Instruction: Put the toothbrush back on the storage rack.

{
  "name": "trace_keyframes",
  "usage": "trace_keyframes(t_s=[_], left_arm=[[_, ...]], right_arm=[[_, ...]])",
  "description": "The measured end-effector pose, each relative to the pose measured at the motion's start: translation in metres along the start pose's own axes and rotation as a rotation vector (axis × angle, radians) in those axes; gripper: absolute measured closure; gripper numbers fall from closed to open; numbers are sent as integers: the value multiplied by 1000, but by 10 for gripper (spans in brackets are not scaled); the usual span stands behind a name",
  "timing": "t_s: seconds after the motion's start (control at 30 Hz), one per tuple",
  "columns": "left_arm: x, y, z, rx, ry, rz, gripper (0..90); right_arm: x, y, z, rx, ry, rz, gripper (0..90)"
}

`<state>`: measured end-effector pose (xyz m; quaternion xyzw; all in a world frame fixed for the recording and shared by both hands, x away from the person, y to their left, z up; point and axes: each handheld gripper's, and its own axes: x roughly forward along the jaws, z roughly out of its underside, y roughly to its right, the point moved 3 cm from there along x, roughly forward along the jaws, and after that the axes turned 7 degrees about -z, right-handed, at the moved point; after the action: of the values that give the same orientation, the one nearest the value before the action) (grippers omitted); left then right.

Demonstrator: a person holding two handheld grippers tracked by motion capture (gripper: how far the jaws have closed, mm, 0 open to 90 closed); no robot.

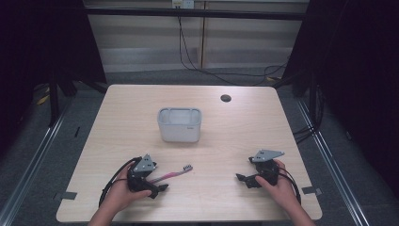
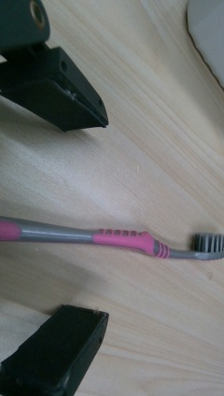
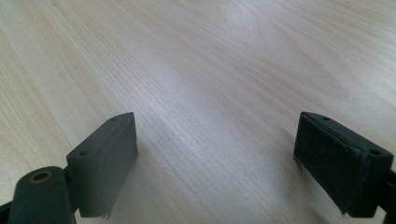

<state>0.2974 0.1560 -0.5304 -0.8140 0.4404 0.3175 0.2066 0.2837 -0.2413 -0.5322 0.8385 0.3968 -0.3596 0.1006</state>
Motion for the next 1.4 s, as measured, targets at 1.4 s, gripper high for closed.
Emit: trace_keyframes(t_s=[1.4], left_arm=[[-15, -2, -33, -31, -265, 20, 302]], right_arm=[[0, 0, 0, 3, 0, 3, 128]])
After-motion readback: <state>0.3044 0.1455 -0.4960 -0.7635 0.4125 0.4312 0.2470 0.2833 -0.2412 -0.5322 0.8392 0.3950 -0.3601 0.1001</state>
